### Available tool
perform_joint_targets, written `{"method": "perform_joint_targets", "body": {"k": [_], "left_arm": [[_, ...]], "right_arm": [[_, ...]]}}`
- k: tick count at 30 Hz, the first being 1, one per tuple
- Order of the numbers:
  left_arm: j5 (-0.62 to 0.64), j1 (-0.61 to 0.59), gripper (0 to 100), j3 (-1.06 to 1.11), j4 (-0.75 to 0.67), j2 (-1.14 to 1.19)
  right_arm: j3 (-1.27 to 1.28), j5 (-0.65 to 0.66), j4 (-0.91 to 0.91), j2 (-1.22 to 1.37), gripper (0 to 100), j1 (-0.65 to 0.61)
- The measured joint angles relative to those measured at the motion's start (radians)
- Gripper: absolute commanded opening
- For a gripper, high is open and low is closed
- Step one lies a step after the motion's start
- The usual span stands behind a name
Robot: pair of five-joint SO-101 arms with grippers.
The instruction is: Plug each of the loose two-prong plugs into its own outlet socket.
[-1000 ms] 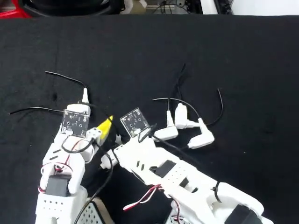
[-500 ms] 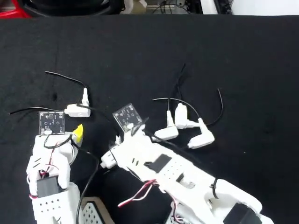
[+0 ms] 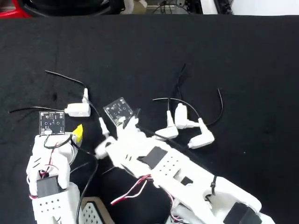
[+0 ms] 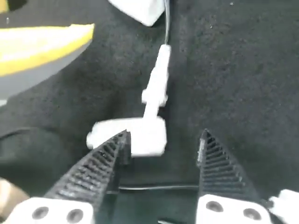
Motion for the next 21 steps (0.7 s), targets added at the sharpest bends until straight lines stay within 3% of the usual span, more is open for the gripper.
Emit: {"method": "perform_joint_targets", "body": {"k": [11, 21], "left_arm": [[-0.003, -0.005, 29, 0.0, 0.003, 0.0], [-0.046, -0.192, 29, 0.0, 0.103, 0.0]], "right_arm": [[-0.232, -0.048, 0.117, 0.054, 21.8, 0.028], [-0.658, 0.025, 0.259, 0.574, 21.8, 0.06]]}}
